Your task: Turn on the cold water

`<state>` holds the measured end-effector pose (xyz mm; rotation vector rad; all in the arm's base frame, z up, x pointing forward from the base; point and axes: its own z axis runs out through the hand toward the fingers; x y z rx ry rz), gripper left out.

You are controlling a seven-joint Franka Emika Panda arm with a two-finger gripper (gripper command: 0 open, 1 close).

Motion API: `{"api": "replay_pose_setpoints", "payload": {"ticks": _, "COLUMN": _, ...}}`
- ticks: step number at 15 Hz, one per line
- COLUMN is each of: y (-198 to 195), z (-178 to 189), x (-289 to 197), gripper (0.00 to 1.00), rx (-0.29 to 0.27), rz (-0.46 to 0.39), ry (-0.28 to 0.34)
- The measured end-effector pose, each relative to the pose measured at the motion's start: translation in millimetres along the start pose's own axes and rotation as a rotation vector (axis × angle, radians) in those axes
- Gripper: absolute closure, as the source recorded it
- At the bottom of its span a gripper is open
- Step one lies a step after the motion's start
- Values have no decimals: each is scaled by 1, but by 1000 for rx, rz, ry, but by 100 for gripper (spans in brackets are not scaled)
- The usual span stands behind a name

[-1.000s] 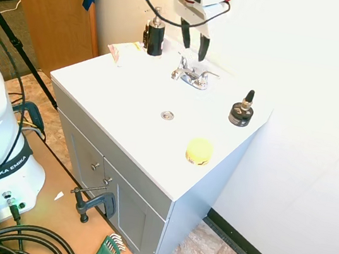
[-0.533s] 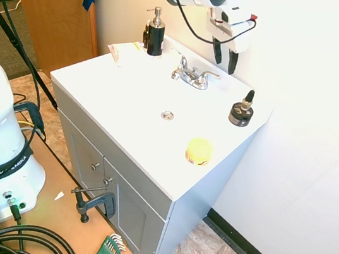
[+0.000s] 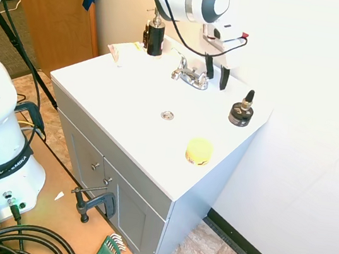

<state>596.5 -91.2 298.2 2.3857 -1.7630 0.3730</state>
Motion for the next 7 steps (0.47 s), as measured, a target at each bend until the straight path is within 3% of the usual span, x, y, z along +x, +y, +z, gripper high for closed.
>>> {"api": "replay_pose_setpoints", "payload": {"ticks": 4, "y": 42, "z": -16, "x": -25, "gripper": 0, "rx": -3, "rz": -38, "ry": -61}}
{"api": "replay_pose_setpoints", "payload": {"ticks": 7, "y": 83, "z": -48, "x": -49, "gripper": 0, "rx": 45, "rz": -155, "ry": -161}}
